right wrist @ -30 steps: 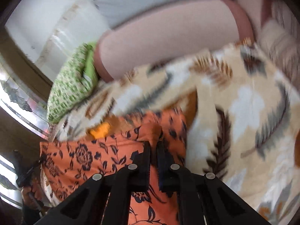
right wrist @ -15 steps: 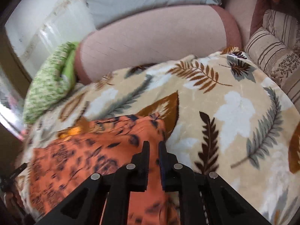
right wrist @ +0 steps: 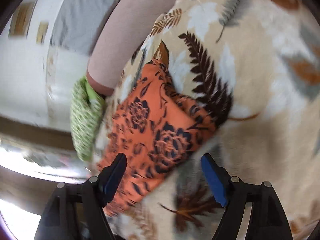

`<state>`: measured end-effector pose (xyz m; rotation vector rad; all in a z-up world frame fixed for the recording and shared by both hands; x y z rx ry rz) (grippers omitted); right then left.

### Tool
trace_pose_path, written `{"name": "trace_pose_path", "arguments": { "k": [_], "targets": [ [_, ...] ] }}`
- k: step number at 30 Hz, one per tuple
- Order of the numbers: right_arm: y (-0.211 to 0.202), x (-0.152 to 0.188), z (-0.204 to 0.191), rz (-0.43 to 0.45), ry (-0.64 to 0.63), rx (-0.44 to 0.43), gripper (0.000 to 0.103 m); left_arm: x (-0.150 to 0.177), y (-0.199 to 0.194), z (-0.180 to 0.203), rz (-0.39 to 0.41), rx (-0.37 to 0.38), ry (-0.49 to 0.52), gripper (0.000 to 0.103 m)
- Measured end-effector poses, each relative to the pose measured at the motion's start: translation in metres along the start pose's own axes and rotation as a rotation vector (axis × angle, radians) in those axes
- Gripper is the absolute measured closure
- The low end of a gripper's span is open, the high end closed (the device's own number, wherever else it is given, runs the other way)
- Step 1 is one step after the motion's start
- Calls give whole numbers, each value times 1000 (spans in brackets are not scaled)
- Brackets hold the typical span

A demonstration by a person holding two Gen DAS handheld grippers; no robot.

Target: Fold small clothes

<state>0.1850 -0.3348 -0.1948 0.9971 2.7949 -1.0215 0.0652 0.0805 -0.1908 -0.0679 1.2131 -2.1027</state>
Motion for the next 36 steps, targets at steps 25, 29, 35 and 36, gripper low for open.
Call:
{"name": "trace_pose_path", "arguments": {
  "k": [25, 29, 35, 36],
  "targets": [
    [-29, 14, -56, 113, -122, 56, 94, -63, -62, 5, 161, -3, 1, 96],
    [-21, 68, -14, 23, -102, 145, 87, -45, -34, -34, 38, -84, 31, 92],
    [-52, 63, 16, 66, -136, 239, 34, -56, -43, -64, 96, -135, -46, 68],
    [-65, 53, 9, 107, -179, 259, 32, -63, -55, -55, 164, -168, 6, 68]
  ]
}}
Point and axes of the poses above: each gripper's, at about its wrist camera, not at the fingertips, and y roughly the way its jaws point, z to its right, x to its underside, the point moved 7 cm from there along y, roughly the way its jaws point, and after that the axes turned 5 degrees about -y, right-handed, at the moved point
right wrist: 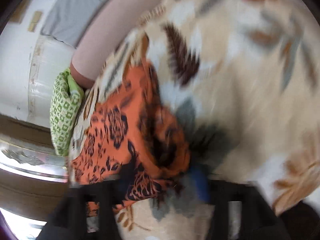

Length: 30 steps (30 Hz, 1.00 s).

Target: Fold small clothes

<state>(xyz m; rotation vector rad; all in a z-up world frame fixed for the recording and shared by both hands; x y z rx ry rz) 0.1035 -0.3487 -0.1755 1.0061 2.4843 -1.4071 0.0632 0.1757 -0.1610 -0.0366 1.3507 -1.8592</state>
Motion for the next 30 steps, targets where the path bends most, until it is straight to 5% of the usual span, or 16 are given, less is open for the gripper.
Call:
{"name": "trace_pose_path", "arguments": {
  "k": [2, 6, 11, 13, 15, 18, 21, 23, 26, 28, 30],
  "targets": [
    [-11, -28, -9, 34, -91, 22, 32, -11, -10, 25, 74, 9, 114, 68],
    [24, -81, -42, -19, -281, 34, 32, -8, 2, 84, 87, 83, 308, 66],
    [113, -102, -64, -218, -467, 132, 37, 8, 43, 118, 39, 101, 427, 65],
    [129, -99, -64, -241, -512, 172, 76, 18, 48, 117, 18, 81, 450, 65],
    [129, -94, -71, -245, -563, 172, 96, 22, 58, 114, -1, 73, 467, 65],
    [109, -101, -89, -162, -657, 211, 97, 25, 71, 103, -7, 29, 474, 65],
    [65, -128, -130, 51, -729, 205, 97, 28, 82, 83, -20, -8, 447, 65],
    [53, -138, -137, 118, -701, 185, 97, 31, 82, 81, -4, -9, 460, 65],
    [100, -134, -109, 8, -628, 195, 95, 34, 79, 85, 3, -27, 481, 65],
    [140, -116, -66, -139, -594, 287, 94, 29, 70, 93, 17, -11, 477, 65],
    [133, -110, -53, -111, -557, 282, 91, 21, 55, 104, 68, 20, 494, 62]
  ]
}}
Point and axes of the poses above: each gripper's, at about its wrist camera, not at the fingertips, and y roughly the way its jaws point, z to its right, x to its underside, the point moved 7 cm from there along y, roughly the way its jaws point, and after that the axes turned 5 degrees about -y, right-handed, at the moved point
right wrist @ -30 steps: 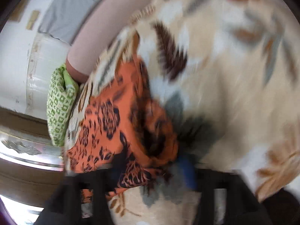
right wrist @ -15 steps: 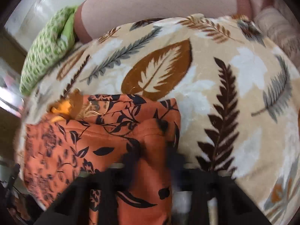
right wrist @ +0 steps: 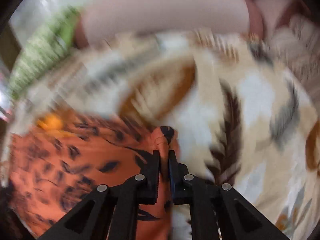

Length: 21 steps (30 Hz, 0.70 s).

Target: Fold small clothes

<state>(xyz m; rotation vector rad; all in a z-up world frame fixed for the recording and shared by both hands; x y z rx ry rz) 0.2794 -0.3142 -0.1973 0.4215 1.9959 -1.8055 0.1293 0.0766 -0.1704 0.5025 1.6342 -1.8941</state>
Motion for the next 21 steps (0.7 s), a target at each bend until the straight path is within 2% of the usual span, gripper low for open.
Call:
{"name": "trace_pose_path", "arguments": {
  "k": [2, 4, 6, 8, 10, 11, 12, 13, 14, 15, 17, 18, 21],
  "targets": [
    [-21, -5, 3, 57, 18, 11, 91, -11, -9, 8, 50, 13, 24, 48],
    [-54, -13, 5, 131, 38, 33, 91, -18, -10, 17, 59, 47, 38, 48],
    [-79, -21, -9, 186, 31, -20, 91, -19, -2, 31, 30, 76, 70, 48],
    [-89, -20, -33, 183, 21, -151, 91, -13, 16, 33, -28, 49, 90, 48],
    [-72, -9, -59, 102, 15, -357, 80, 2, 54, 7, -138, -73, 33, 48],
    [-55, -3, -65, 52, 13, -383, 74, 4, 60, -4, -132, -84, 3, 47],
    [-21, 9, -59, -30, 27, -331, 60, 2, 57, -8, -105, -76, -11, 47],
    [1, 17, -48, -84, 65, -276, 51, -1, 50, -9, -104, -95, -12, 47],
    [11, 20, -41, -87, 118, -294, 55, -3, 42, -11, -104, -113, -16, 47],
    [2, 15, -38, -36, 172, -333, 55, -7, 34, -13, -93, -118, -24, 47],
    [-18, 7, -45, 11, 165, -401, 52, -20, 15, -14, -37, -59, -48, 46],
    [-33, 0, -51, 57, 138, -430, 50, -30, 10, -12, -14, -29, -44, 46],
    [-38, -7, -53, 88, 120, -445, 36, -54, 19, -3, 4, 38, -12, 46]
  ]
}}
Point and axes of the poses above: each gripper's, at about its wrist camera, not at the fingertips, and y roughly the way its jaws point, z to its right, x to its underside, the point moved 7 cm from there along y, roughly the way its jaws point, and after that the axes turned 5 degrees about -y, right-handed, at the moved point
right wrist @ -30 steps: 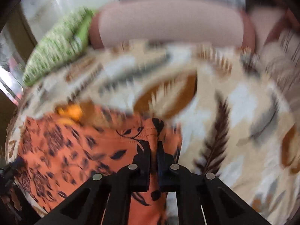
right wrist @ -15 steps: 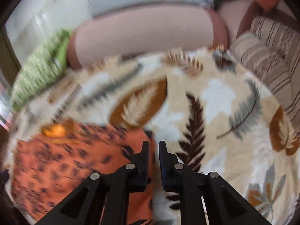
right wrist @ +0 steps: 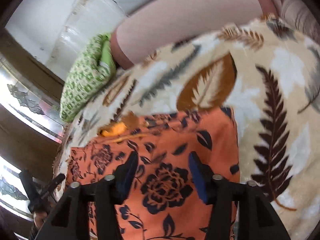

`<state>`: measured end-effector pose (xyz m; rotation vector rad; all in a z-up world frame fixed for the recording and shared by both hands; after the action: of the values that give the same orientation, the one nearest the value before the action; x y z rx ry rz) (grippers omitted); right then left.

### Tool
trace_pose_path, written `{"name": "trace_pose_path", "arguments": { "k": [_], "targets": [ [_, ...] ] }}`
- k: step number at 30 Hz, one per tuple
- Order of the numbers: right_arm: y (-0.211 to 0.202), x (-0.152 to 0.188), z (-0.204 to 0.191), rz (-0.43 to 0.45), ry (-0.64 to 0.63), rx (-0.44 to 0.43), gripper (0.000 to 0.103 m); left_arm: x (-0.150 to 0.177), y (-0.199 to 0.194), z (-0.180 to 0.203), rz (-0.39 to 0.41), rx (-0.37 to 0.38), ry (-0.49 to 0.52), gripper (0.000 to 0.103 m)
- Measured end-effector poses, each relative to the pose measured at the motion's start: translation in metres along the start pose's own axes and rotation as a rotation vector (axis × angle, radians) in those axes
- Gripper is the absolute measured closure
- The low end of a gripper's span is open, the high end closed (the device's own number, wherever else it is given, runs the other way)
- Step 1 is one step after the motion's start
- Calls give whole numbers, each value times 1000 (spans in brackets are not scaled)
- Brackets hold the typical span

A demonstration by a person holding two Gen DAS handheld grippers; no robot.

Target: Fold small clothes

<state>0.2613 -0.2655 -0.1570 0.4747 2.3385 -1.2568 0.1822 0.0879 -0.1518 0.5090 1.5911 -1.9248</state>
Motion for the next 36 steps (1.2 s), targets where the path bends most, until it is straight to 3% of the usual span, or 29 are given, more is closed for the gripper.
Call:
{"name": "trace_pose_path", "arguments": {
  "k": [2, 3, 5, 6, 7, 10, 12, 14, 16, 20, 21, 24, 26, 27, 31, 34, 36],
  "targets": [
    [17, -3, 20, -15, 40, 38, 36, -14, 25, 1, -44, 45, -18, 46],
    [25, 0, 34, -29, 78, 45, 36, -15, 44, -7, -93, 9, -33, 46],
    [43, 9, 55, -65, 187, -7, 36, -6, 74, -37, -183, -153, -88, 50],
    [39, 5, 60, -39, 209, -21, 36, -3, 81, -52, -192, -150, -155, 50],
    [33, 2, 60, -39, 225, -30, 36, -5, 76, -56, -161, -123, -185, 52],
    [13, -16, 41, 24, 186, -131, 35, -8, 66, -50, -127, -157, -131, 53],
    [20, -21, 49, 26, 208, -121, 34, -5, 73, -52, -136, -178, -112, 52],
    [54, -13, 77, -62, 267, -60, 33, -6, 76, -58, -122, -164, -156, 52],
    [49, -18, 82, -14, 342, -113, 36, -8, 76, -57, -128, -171, -149, 52],
    [2, -24, 47, 33, 203, -72, 35, -13, 56, -52, -90, -202, -133, 50],
    [-13, -17, 38, 30, 184, -78, 35, -12, 47, -50, -71, -199, -130, 50],
    [-61, 18, 31, 30, 182, 24, 35, -2, 11, -33, -2, -137, -99, 45],
    [-83, 60, 38, 37, 315, 47, 34, 9, -8, -20, 26, -106, -73, 43],
    [-90, 90, 40, 27, 414, 15, 32, 16, -16, -13, 37, -88, -60, 43],
    [-91, 158, 31, 25, 622, -88, 32, 39, -30, 5, 44, -41, -43, 39],
    [-72, 167, 40, 76, 744, -145, 32, 54, -33, 13, 16, -17, -39, 39],
    [-58, 169, 56, 116, 841, -130, 32, 62, -35, 10, 7, -19, -64, 38]
  ]
}}
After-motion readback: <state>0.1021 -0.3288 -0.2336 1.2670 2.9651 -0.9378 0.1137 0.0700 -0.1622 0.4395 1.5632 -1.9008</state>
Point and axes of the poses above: each gripper's, at about its wrist camera, not at the fingertips, and y roughly the way its jaws point, z to its right, x to its underside, the point moved 7 cm from there along y, roughly the way its jaws point, and after that the axes turned 5 degrees about -y, right-handed, at the moved point
